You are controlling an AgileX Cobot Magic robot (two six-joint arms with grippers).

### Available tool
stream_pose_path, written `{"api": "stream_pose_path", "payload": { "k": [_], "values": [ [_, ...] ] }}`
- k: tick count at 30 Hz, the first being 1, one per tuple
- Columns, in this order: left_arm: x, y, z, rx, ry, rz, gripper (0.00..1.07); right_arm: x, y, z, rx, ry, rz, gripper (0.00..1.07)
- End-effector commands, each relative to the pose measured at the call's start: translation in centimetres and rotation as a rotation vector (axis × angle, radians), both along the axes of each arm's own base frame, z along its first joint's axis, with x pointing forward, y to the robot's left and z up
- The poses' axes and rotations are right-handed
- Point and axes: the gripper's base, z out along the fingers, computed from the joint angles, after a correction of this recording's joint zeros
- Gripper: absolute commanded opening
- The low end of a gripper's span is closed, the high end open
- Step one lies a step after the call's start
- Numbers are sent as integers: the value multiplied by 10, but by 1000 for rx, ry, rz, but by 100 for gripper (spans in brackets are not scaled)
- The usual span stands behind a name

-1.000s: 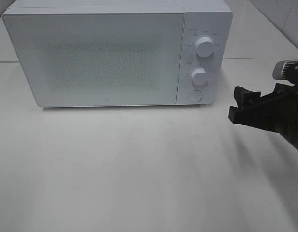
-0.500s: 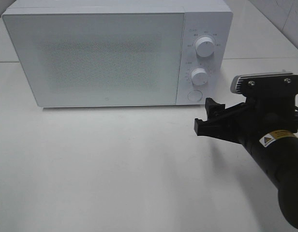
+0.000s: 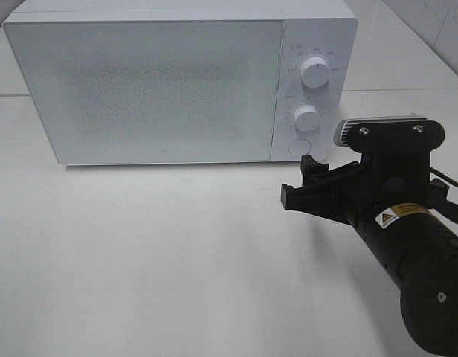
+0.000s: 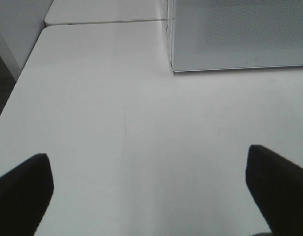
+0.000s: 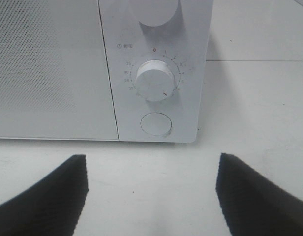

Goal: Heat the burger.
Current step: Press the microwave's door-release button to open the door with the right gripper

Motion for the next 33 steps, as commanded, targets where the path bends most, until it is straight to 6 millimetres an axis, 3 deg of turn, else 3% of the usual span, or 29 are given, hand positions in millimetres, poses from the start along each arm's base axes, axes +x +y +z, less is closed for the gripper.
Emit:
{"api": "stream_pose_path", "payload": {
  "k": [1,4,6,11,12,16,18,25,31,33],
  "values": [
    [-2,-1,0,-6,-22,2,100,0,3,1,58,0,-6,69],
    [-2,-1,0,-6,-22,2,100,0,3,1,193,9,-46,66],
    [-2,-1,0,-6,-22,2,100,0,3,1,412,27,-111,59],
    [-2,-1,0,-6,-22,2,100,0,3,1,643,40,-179,51],
    [-2,-1,0,-6,-22,2,100,0,3,1,763,48,-211,46],
    [-2,-1,0,-6,-22,2,100,0,3,1,924,58,-258,38],
    [-2,-1,0,-6,-22,2,100,0,4,1,1089,70,-303,28],
    [-2,-1,0,-6,-22,2,100,0,4,1,1316,84,-371,14],
    [-2,-1,0,-6,-22,2,100,-1,4,-3,1395,133,-424,0],
    [-2,-1,0,-6,-22,2,100,-1,4,-4,1394,140,-429,0]
  ]
}}
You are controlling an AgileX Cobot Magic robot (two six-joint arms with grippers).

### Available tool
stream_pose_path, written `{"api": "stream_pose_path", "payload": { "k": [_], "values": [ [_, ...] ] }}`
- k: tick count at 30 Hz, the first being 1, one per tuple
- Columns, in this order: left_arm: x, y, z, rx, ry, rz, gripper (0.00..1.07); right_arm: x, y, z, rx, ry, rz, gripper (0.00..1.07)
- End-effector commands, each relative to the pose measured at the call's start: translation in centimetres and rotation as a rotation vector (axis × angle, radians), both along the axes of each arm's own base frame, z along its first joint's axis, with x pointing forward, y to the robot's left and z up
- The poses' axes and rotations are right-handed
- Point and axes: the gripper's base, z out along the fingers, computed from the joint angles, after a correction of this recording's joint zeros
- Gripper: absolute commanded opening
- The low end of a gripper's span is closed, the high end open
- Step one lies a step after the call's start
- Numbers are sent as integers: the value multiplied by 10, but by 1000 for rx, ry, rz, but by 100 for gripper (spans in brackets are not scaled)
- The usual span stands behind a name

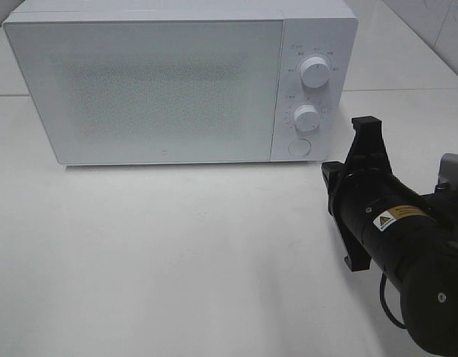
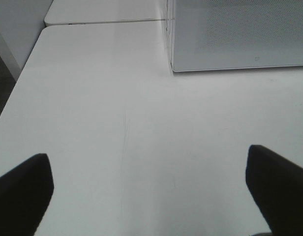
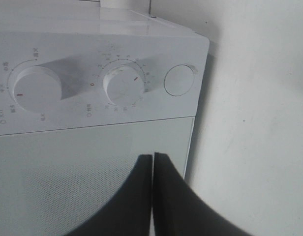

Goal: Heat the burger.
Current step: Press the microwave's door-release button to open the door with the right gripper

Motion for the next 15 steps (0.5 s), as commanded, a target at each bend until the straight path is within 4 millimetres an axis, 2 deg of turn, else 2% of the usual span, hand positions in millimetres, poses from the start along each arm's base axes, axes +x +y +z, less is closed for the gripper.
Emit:
{"api": "stream_pose_path", "payload": {
  "k": [1,11,15],
  "values": [
    [-2,-1,0,-6,-22,2,100,0,3,0,22,15,8,0],
    [-2,-1,0,-6,-22,2,100,14,16,-12,58,29,-21,0],
    [-2,-1,0,-6,-22,2,100,32,16,-16,75,18,-18,0]
  ]
}}
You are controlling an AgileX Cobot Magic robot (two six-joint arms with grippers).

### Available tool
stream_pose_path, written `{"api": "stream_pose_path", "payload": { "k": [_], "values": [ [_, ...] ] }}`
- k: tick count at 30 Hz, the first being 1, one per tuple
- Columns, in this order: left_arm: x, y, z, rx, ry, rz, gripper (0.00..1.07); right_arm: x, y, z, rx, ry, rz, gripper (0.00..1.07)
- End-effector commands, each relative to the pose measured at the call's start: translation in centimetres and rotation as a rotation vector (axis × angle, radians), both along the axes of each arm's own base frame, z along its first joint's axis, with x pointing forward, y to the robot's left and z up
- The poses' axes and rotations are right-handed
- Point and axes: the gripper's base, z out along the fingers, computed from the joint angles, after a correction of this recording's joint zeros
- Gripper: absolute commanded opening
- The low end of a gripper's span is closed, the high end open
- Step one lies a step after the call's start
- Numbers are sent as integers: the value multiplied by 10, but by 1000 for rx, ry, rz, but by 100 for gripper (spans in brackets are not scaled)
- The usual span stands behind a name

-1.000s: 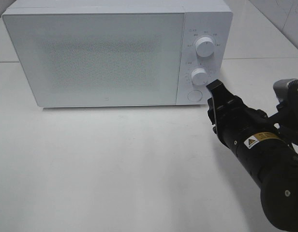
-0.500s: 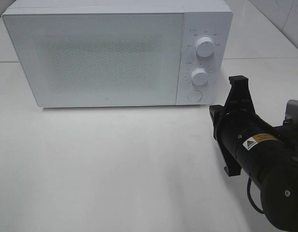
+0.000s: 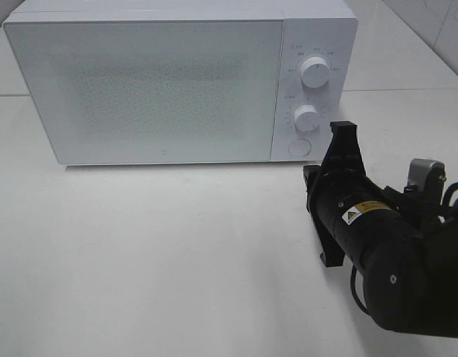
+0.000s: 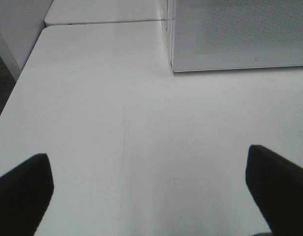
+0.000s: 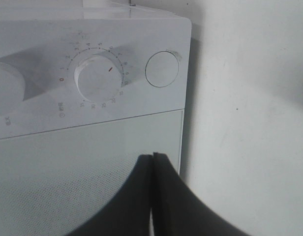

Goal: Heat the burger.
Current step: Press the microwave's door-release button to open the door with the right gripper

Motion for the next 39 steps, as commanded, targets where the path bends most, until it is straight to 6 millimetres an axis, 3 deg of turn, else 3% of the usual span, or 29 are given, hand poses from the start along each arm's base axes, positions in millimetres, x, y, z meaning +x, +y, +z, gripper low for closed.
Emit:
{"api": "stream_pose_path", "payload": {
  "k": [1,9,15,17,39],
  "values": [
    [-2,-1,0,-6,-22,2,100,10,0,0,18,-14,5,0],
    [-2,-1,0,-6,-22,2,100,45,-3,-10,34,47,-38,0],
    [-2,-1,0,-6,-22,2,100,60,-5,-15,29,53,-27,0],
    [-2,-1,0,-6,-22,2,100,75,-6,-18,48,63,-31,0],
    [-2,-1,0,-6,-22,2,100,129,-11,-37,52,68,-59,0]
  ]
}}
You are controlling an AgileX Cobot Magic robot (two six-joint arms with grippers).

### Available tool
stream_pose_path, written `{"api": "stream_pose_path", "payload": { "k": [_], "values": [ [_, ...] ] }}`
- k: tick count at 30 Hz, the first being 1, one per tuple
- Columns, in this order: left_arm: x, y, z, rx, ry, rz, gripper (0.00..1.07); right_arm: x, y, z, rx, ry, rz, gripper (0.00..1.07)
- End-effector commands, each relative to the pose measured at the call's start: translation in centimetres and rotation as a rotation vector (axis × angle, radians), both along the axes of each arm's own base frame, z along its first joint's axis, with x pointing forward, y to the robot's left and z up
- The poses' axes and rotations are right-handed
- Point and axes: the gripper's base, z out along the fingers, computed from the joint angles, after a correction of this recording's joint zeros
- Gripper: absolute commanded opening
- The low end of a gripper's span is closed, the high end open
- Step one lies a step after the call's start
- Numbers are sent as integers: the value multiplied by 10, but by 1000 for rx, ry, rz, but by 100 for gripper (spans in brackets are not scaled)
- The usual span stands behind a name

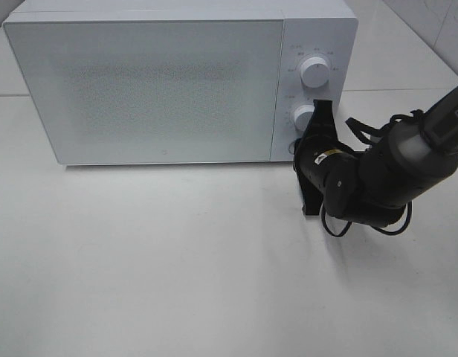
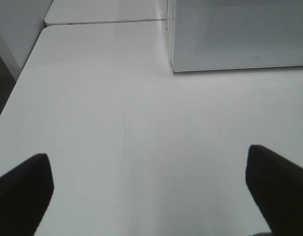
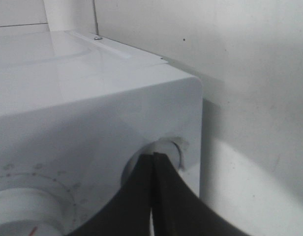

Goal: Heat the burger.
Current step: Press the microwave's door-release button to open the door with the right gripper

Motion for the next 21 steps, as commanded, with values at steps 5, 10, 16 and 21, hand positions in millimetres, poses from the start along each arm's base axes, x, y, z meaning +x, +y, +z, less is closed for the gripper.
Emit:
{"api": "stream_pose_path", "payload": {
  "k": [5,10,16,21],
  "values": [
    [-2,-1,0,-6,-22,2,100,17,1,8,4,-88,-4,0],
    [-2,-1,0,-6,-22,2,100,28,3,19,6,-205,-22,0],
    [-2,-1,0,-6,-22,2,100,40,7,39,-15,-351,-33,0],
    [-2,-1,0,-6,-22,2,100,44,9,46,-13,-399,-31,0]
  ]
}}
